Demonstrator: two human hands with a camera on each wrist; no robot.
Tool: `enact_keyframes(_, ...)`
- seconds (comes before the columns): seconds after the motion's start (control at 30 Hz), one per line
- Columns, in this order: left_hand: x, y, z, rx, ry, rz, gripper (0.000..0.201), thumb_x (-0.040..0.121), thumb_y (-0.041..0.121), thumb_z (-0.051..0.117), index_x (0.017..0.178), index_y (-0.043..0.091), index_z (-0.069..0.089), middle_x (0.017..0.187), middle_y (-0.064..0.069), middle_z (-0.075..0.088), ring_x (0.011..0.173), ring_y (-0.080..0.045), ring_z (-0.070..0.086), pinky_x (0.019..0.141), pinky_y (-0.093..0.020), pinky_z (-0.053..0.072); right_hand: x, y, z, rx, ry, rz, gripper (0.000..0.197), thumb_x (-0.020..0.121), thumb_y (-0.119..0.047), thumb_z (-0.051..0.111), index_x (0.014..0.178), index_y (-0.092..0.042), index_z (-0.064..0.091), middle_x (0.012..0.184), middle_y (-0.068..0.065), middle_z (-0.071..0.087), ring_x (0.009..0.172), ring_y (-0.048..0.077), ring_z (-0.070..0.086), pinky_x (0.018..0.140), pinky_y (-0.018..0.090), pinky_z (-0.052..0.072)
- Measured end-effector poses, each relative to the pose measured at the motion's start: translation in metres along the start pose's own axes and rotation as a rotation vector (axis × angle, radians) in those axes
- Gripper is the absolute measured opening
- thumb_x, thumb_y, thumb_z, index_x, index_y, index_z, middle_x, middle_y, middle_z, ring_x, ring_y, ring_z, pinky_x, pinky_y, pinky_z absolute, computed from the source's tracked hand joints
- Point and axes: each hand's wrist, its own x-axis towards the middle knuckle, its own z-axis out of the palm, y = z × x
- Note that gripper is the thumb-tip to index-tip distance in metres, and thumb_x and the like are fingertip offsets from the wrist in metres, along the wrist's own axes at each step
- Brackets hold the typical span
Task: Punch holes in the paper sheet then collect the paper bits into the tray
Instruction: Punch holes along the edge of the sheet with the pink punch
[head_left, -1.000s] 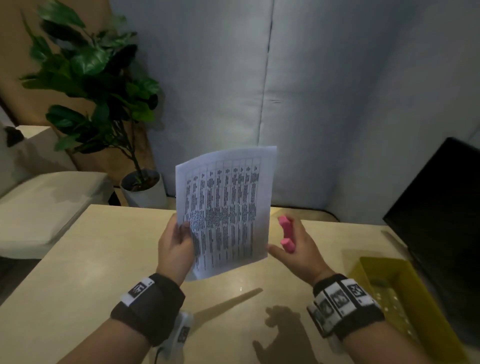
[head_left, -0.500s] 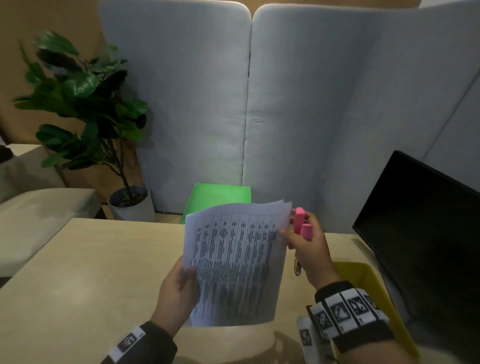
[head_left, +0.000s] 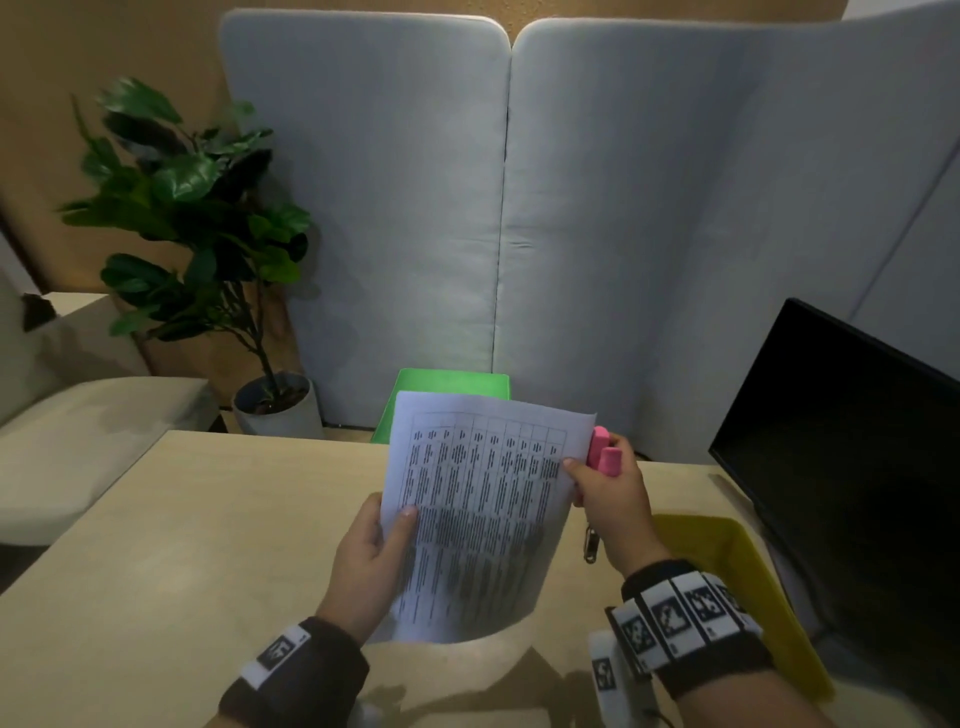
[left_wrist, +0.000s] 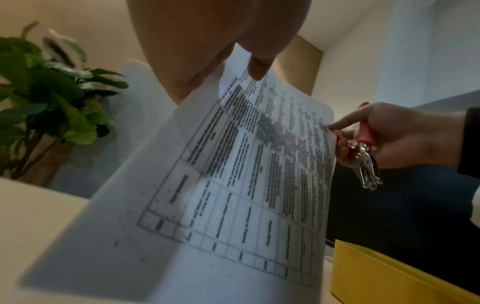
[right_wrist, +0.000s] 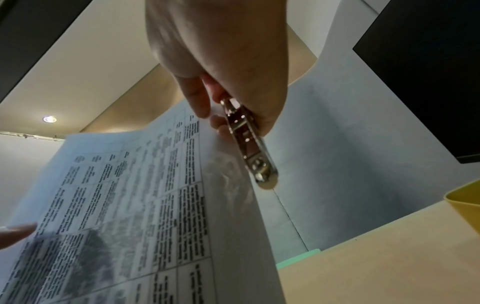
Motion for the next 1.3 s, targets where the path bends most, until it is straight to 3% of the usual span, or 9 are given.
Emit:
enact_keyframes(0.2, 0.012, 0.012, 0.0, 0.104, -0.011, 0.149, 0.023, 0.088, 0.044, 0.049, 0.098, 0.023, 0.055, 0.093, 0.003, 0.067, 0.083, -0.006, 0.067, 0.062, -0.022, 0.054, 0.0, -0.004, 0.001, 0.016, 0.025, 0.023, 0.032, 0.086, -0.007, 0.062, 0.114, -0.017, 0.05, 0.105, 0.01, 0.063, 0.098, 0.028, 0.063, 0.089, 0.052, 0.052)
enact_keyframes(0.3, 0.019, 0.013, 0.001, 0.093, -0.001, 0.129, 0.006, 0.098, 0.022, 0.045, 0.098, 0.024, 0.05, 0.095, 0.004, 0.066, 0.083, -0.003, 0.066, 0.061, -0.016, 0.053, -0.001, -0.004, -0.001, 0.024, 0.01, 0.039, 0.033, 0.087, -0.008, 0.062, 0.116, -0.017, 0.049, 0.108, 0.011, 0.062, 0.099, 0.027, 0.062, 0.088, 0.047, 0.053)
enact_keyframes(0.37, 0.021, 0.013, 0.003, 0.096, -0.006, 0.119, 0.015, 0.098, 0.013, 0.042, 0.098, 0.027, 0.049, 0.096, 0.005, 0.066, 0.083, -0.004, 0.066, 0.061, -0.012, 0.051, -0.001, -0.002, -0.001, 0.024, 0.002, 0.04, 0.035, 0.087, -0.008, 0.062, 0.118, -0.016, 0.049, 0.108, 0.009, 0.062, 0.099, 0.026, 0.062, 0.084, 0.042, 0.053)
enact_keyframes(0.53, 0.021, 0.011, 0.003, 0.125, -0.014, 0.122, 0.014, 0.099, 0.017, 0.038, 0.093, 0.028, 0.045, 0.093, 0.004, 0.064, 0.077, 0.005, 0.063, 0.058, -0.015, 0.048, 0.001, 0.004, 0.002, 0.021, 0.02, 0.042, 0.03, 0.087, -0.007, 0.061, 0.111, -0.021, 0.049, 0.105, 0.007, 0.061, 0.098, 0.027, 0.061, 0.088, 0.046, 0.053)
enact_keyframes(0.7, 0.025, 0.004, 0.004, 0.142, 0.023, 0.109, 0.015, 0.1, 0.02, 0.037, 0.09, 0.027, 0.045, 0.089, 0.001, 0.063, 0.077, -0.01, 0.063, 0.056, -0.017, 0.046, 0.004, 0.01, 0.007, 0.005, 0.024, 0.023, 0.028, 0.087, -0.008, 0.063, 0.101, -0.028, 0.049, 0.099, 0.001, 0.061, 0.095, 0.023, 0.061, 0.092, 0.05, 0.051)
enact_keyframes(0.8, 0.028, 0.001, 0.003, 0.148, 0.037, 0.101, 0.013, 0.1, 0.019, 0.038, 0.094, 0.026, 0.048, 0.088, 0.003, 0.063, 0.073, -0.002, 0.062, 0.054, -0.014, 0.045, 0.003, 0.012, 0.012, 0.013, 0.049, -0.024, 0.029, 0.087, -0.015, 0.065, 0.108, -0.024, 0.047, 0.098, 0.0, 0.058, 0.095, 0.024, 0.058, 0.093, 0.048, 0.049)
enact_keyframes(1.0, 0.033, -0.006, -0.002, 0.202, 0.103, 0.111, 0.011, 0.1, 0.015, 0.04, 0.096, 0.016, 0.05, 0.084, 0.004, 0.064, 0.072, -0.004, 0.061, 0.056, -0.016, 0.044, 0.001, -0.03, 0.028, 0.259, 0.085, -0.267, 0.044, 0.083, -0.044, 0.054, 0.114, -0.013, 0.046, 0.076, 0.001, 0.048, 0.071, 0.015, 0.048, 0.073, 0.028, 0.042)
enact_keyframes(1.2, 0.037, -0.007, -0.004, 0.255, 0.137, 0.113, 0.013, 0.1, 0.012, 0.04, 0.093, 0.017, 0.05, 0.074, 0.003, 0.059, 0.065, -0.008, 0.056, 0.048, -0.01, 0.04, 0.009, -0.083, 0.072, 0.357, 0.058, -0.386, 0.02, 0.088, -0.042, 0.051, 0.097, -0.026, 0.046, 0.082, -0.005, 0.052, 0.065, 0.01, 0.051, 0.062, 0.019, 0.046)
enact_keyframes(1.3, 0.039, -0.006, -0.006, 0.257, 0.096, 0.081, 0.013, 0.1, 0.014, 0.038, 0.097, 0.02, 0.049, 0.076, 0.004, 0.059, 0.068, -0.009, 0.058, 0.047, -0.01, 0.039, 0.012, -0.088, 0.09, 0.324, -0.049, -0.391, 0.013, 0.095, -0.037, 0.047, 0.096, -0.023, 0.045, 0.083, -0.002, 0.052, 0.065, 0.012, 0.053, 0.067, 0.024, 0.047)
